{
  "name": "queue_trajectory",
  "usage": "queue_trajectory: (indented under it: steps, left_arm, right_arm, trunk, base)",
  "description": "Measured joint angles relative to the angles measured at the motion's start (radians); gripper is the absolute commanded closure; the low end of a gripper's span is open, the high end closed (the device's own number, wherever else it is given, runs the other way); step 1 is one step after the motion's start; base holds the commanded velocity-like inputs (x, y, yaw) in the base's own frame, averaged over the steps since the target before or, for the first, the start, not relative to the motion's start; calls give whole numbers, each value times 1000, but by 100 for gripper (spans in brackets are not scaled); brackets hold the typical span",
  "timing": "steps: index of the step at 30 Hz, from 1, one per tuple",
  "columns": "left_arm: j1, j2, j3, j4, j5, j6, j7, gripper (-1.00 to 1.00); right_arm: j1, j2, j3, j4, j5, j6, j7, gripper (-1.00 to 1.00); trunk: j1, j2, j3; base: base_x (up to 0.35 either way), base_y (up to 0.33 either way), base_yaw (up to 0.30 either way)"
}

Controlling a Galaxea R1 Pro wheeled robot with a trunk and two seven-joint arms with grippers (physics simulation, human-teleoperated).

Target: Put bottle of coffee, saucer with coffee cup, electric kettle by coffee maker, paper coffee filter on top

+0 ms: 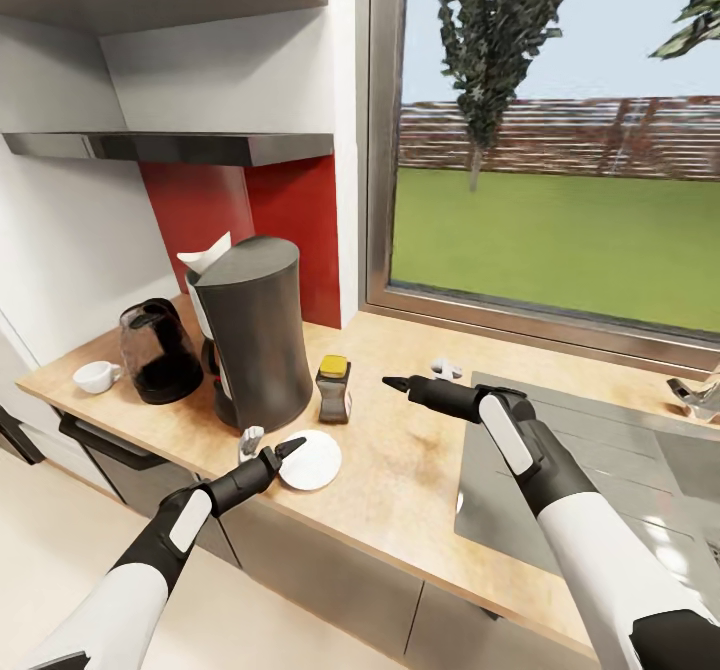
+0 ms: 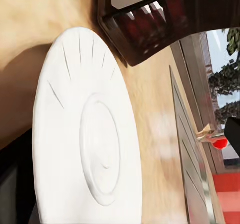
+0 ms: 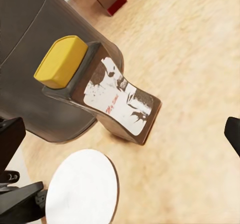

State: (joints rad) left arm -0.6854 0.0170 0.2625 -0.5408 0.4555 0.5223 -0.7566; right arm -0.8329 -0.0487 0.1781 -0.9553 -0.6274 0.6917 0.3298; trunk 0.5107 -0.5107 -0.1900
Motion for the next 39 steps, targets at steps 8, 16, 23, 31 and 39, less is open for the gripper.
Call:
queue_trajectory:
  steps: [8,16,23,31,39]
  left_arm:
    - [0,-1,1,6,10,13,0,-100]
    - [0,0,1,25,-9,0,2,-100]
    - [0,1,1,25,-13,-1,3,-100]
    - [1,2,-1,24,-13,-1,1,-100]
    - [0,2,0,23,-11,-2,0,-100]
  right_arm:
    - [0,-1,0,0,0,0,0,-100]
    - [1,0,0,0,0,-1,0,-100]
    - [0,-1,0,0,0,-1,0,-100]
    - [0,-1,1,0,0,-1,0,-100]
    - [0,-1,0,0,0,-2,0,-100]
  trunk:
    - [0,0,0]
    - [0,0,0]
    - [0,0,0]
    - [0,0,0]
    - [1,0,0]
  base:
    - [-54,114,0]
    - [-12,32,0]
    - [0,252,0]
    - [0,33,0]
    - [-90,0,24]
